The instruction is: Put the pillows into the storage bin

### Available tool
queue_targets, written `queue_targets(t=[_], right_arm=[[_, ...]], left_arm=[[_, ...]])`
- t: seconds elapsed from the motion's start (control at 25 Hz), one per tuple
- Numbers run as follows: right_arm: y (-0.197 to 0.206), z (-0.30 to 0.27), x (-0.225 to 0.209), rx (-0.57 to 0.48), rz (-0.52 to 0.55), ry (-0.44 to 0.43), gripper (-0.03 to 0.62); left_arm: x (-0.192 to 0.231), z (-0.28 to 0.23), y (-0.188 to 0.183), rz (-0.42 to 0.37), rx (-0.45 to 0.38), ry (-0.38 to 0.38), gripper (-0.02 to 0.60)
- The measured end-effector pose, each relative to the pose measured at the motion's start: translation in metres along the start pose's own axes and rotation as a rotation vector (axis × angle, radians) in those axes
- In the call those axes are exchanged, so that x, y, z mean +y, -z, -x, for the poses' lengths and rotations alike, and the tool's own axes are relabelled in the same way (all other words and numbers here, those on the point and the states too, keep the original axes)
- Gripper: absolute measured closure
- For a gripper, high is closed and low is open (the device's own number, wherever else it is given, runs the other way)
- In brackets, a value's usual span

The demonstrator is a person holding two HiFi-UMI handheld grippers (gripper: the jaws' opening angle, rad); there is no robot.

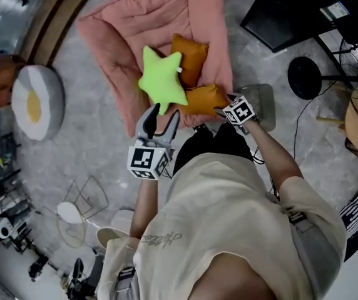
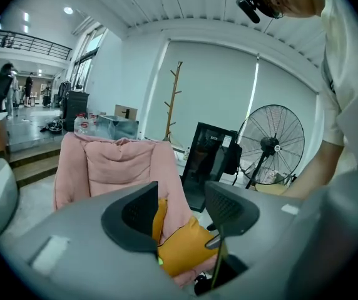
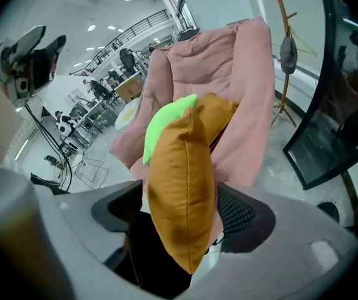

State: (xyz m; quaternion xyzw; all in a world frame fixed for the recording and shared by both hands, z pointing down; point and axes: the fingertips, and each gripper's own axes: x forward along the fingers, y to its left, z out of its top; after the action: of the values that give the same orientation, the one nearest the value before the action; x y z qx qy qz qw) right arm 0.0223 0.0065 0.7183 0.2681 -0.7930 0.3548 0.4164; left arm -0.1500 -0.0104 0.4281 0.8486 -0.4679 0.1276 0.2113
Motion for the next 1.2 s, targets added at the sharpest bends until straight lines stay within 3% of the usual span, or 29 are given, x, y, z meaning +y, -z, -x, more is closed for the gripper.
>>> queue_targets(t=[0.16,0.36,0.56,1.0,1.2], right_arm=[[0.014,-0.029,0.003,0.06,0.024,-0.025,0.187],[0.018,-0.049,0.001,0.056,-0.025,-0.079,0.172],[0.012,-0.042,0.008,0.045,-0.051,-0.079,0.247],[0.008,0.054,0.025,-0.037,-0.248,-0.083,0.295],[0.011,0.119,0.008,-0.161,-0.28,-0.086,0.295]], left_arm=[[0.002,0.003,-0.002,-0.003,0.023,-0.055,0.33],[-0.007,0.012,0.003,-0.018,0.065,-0.08,0.33],[-0.008,0.014,0.012,0.016,0.069,-0.059,0.33],[-0.048,-0.018,-0.002,-0.024,0.001,0.04,0.339],[-0.069,-0.042,-0.004,-0.057,0.003,0.13,0.344]])
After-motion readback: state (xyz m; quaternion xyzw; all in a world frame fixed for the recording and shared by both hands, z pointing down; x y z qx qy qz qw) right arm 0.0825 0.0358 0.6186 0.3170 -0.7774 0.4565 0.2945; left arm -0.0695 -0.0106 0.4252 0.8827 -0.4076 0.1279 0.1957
